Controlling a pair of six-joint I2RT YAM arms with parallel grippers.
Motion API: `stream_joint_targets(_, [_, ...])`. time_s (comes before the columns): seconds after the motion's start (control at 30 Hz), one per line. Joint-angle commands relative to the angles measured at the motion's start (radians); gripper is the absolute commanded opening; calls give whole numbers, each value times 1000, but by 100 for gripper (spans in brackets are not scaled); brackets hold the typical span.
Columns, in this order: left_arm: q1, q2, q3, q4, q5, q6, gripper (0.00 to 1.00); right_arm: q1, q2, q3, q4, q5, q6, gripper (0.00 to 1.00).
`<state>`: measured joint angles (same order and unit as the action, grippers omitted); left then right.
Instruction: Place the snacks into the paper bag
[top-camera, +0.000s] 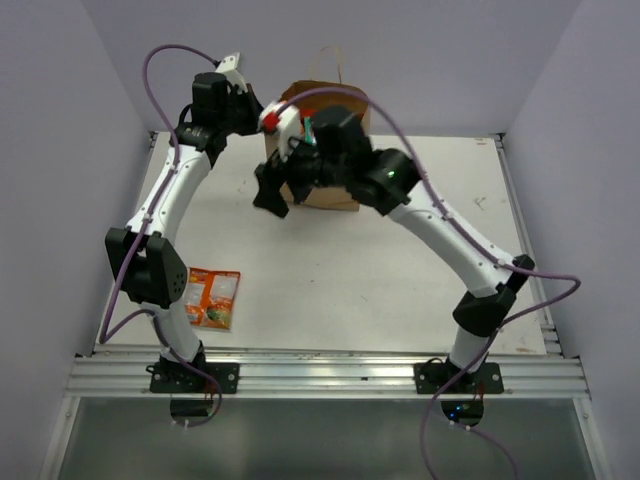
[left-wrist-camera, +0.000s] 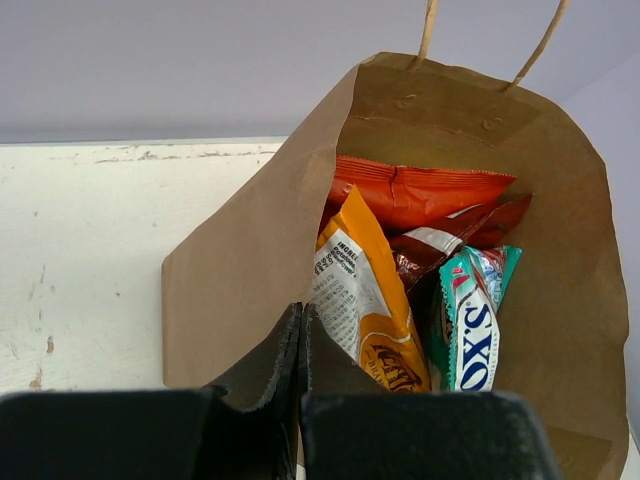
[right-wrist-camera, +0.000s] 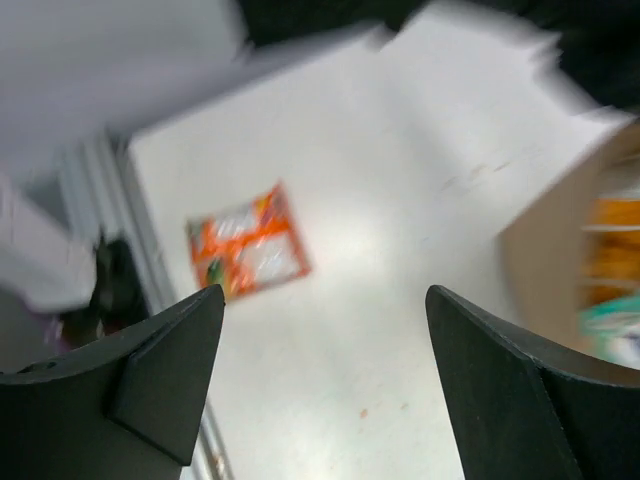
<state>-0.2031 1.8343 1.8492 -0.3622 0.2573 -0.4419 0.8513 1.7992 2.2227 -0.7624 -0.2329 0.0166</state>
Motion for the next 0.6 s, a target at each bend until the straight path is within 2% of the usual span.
stream_joint_targets(0.0, [10, -56, 22, 80, 7, 19, 0, 101, 133, -225, -118, -94, -104, 83])
stream_joint_targets(0.1, [8, -60, 21, 74, -1, 22, 0, 176, 201, -319, -65, -60, -129, 81])
stream_joint_targets(0.3, [10, -70, 7, 69, -12, 22, 0, 224, 301, -386, 142, -14, -123, 80])
stream_joint_targets(0.53, [8, -87, -39, 68, -16, 23, 0, 242, 273, -486, 405, 53, -37, 80])
stream_joint_targets(0.57, [10, -89, -44, 68, -16, 22, 0, 242, 263, -529, 484, 66, -24, 80])
